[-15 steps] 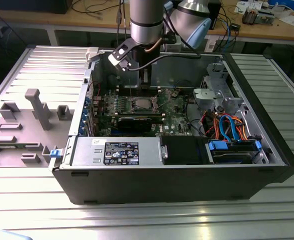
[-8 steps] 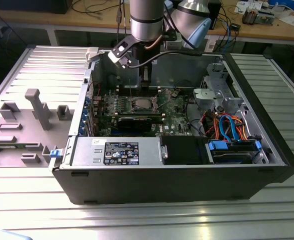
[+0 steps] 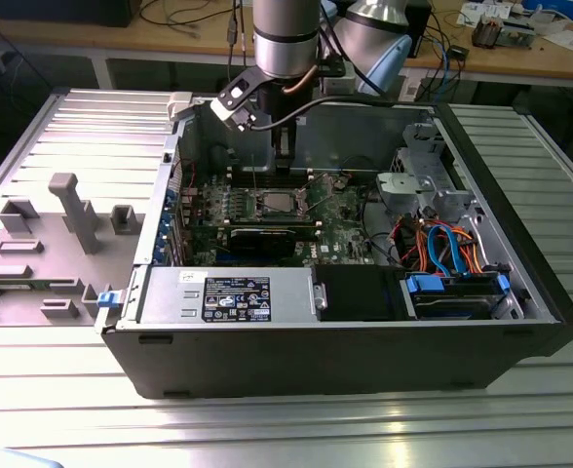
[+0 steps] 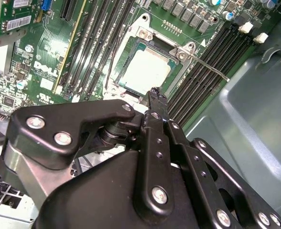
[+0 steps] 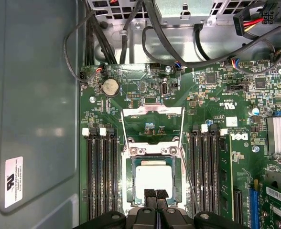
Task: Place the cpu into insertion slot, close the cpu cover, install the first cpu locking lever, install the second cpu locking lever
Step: 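Close the cpu cover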
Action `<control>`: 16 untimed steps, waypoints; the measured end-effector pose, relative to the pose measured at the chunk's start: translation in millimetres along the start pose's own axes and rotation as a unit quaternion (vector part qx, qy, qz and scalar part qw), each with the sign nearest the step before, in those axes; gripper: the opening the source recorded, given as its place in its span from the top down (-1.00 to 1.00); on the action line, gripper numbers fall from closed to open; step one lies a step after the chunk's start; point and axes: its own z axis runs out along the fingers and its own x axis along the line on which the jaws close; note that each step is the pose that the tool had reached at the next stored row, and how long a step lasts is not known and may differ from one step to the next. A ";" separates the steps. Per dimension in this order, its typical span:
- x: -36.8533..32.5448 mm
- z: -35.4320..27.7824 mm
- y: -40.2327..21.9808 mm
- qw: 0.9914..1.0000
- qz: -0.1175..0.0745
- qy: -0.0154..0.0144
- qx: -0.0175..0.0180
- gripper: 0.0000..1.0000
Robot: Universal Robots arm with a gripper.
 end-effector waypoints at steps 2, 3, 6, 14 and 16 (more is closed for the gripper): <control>0.0 0.0 0.7 1.000 0.000 0.000 0.000 0.79; 0.0 0.0 1.2 1.000 0.000 0.000 0.000 0.79; 0.1 0.1 3.0 1.000 0.000 0.000 0.000 0.79; 0.2 0.3 7.3 1.000 0.000 0.000 0.000 0.79; 0.2 0.3 8.0 1.000 0.000 0.000 0.000 0.79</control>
